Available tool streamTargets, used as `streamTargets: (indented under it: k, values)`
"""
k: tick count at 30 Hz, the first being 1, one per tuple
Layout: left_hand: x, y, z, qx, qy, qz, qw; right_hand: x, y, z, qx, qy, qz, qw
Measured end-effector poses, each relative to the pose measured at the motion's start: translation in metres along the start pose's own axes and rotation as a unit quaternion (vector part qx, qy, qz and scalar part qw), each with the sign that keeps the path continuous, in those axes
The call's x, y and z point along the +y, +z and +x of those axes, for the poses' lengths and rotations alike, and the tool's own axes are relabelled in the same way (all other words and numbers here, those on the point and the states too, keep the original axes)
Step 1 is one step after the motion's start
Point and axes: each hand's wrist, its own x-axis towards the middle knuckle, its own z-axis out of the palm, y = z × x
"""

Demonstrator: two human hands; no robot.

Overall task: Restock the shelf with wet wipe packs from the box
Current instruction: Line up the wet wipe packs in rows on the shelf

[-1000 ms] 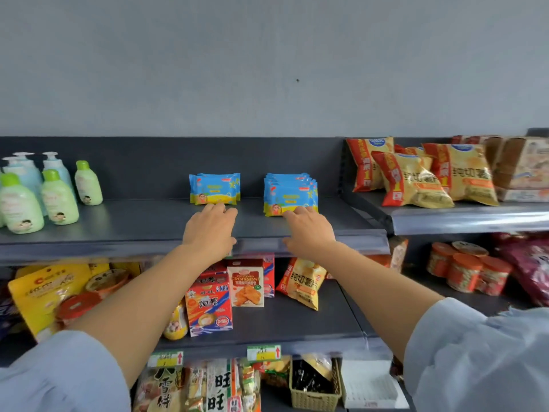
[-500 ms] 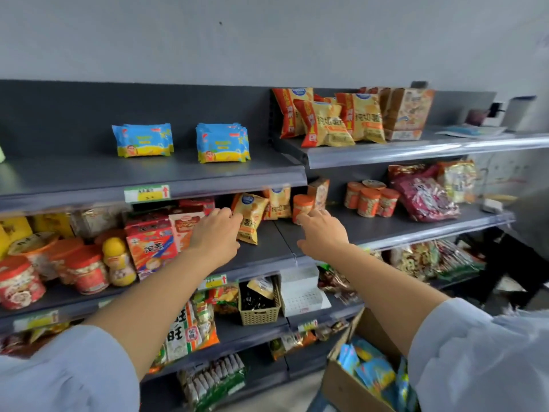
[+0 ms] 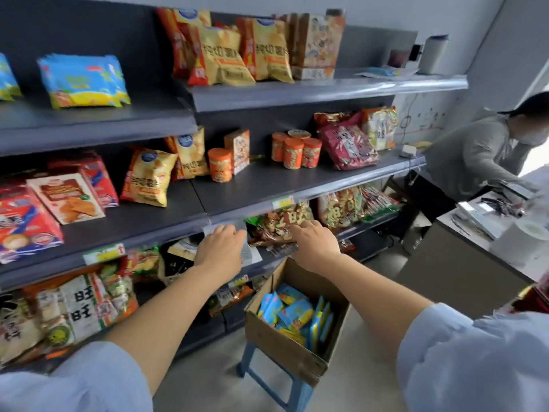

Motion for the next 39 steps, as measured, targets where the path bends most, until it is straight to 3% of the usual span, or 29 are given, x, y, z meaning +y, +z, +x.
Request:
streamTargets:
  k: [9, 21, 31, 39]
  values:
    - [0.077, 0.082, 0.03, -0.082, 0.042, -0.018, 0.996, 0.074, 0.076, -0.007, -0.105, 0.047, 0.017, 0.993]
    - [0.097, 0.202, 0.104, -0.196, 0.076, -0.06, 0.976, 0.117, 0.188, 0.027, -0.211, 0.101, 0.065, 0.97]
    - [0.112, 0.324, 0.125, -0.287, 0.087, -0.023, 0.954, 0.125, 0.294, 0.037, -0.335, 0.149, 0.097, 0.925]
    - [0.134, 0.387, 0.139, -0.285, 0.101, 0.074, 0.95, 0.131, 0.343, 0.052, -0.365, 0.239, 0.135, 0.89]
